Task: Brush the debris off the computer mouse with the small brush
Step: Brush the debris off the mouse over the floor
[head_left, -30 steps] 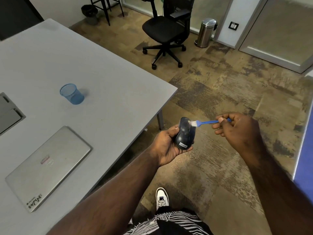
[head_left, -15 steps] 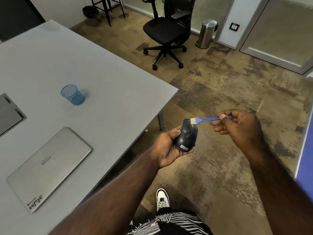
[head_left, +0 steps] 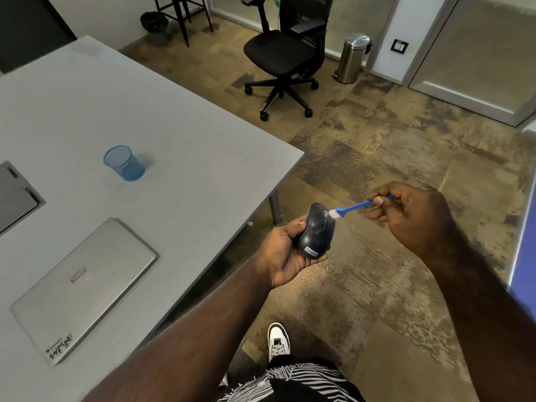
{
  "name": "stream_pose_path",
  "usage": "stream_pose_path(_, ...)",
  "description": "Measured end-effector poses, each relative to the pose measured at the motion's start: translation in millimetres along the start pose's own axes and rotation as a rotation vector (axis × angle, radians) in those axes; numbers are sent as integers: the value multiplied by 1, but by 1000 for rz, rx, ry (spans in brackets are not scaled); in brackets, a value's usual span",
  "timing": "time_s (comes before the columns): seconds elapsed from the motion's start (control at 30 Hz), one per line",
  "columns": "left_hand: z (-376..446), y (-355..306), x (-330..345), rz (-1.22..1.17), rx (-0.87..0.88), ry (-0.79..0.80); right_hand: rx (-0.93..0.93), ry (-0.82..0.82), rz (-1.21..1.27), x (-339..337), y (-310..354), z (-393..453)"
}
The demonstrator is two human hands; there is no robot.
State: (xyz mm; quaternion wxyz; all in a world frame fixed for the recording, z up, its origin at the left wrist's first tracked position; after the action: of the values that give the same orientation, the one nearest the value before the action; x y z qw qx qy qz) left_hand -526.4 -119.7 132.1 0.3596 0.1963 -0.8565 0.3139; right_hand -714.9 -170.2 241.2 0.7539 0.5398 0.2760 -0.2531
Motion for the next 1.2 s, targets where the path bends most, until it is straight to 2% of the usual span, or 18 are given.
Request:
stream_pose_path(0.07, 0, 1, 1, -6, -3, -2, -13, -21, 1, -1, 3, 0)
stream_pose_path(0.2, 0, -1, 2, 9, 8, -6, -63, 57, 38, 6, 10, -5)
stream_pose_path(0.33, -2, 0, 5, 30, 11, -2, -47, -15, 15, -2, 6, -3)
stream_pose_path(0.43, -2, -1, 7, 32, 13, -11, -85, 60, 20, 4, 12, -5)
stream_pose_path(0.57, -3, -2, 10, 26, 5, -2, -45, -19, 14, -5, 8, -2)
stream_pose_path(0.67, -3, -3, 10, 38, 4, -20, -68, 76, 26, 3, 15, -5)
stream_pose_path(0.83, -2, -5, 6, 31, 11, -64, -27, 77, 227, -2, 20, -10)
stream_pose_path(0.9, -1, -5, 6, 34, 6, -72, -22, 115, 211, 10, 22, -15)
stream_pose_path(1.03, -1, -4, 9, 25, -1, -65, 134, -68, 34, 10, 1, -14)
stream_pose_path(1.1, -3, -5, 9, 22, 3, -66, 166, -148, 50, 2, -4, -13)
stream_pose_path(1.2, -2, -6, 7, 23, 7, -70, 109, -49, 214, 9, 4, -17)
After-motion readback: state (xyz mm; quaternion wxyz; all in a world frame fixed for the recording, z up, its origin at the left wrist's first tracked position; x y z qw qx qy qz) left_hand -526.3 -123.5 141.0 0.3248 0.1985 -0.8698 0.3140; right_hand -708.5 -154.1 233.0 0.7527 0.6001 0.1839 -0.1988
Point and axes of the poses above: each hand's wrist, its own z-axis towards the middle knuckle, its own x-axis out of the palm, y = z × x, the point moved 7 cm from there along z, towards the middle knuckle, and after that the axes turned 4 degrees about -x, right-handed, at the moved point
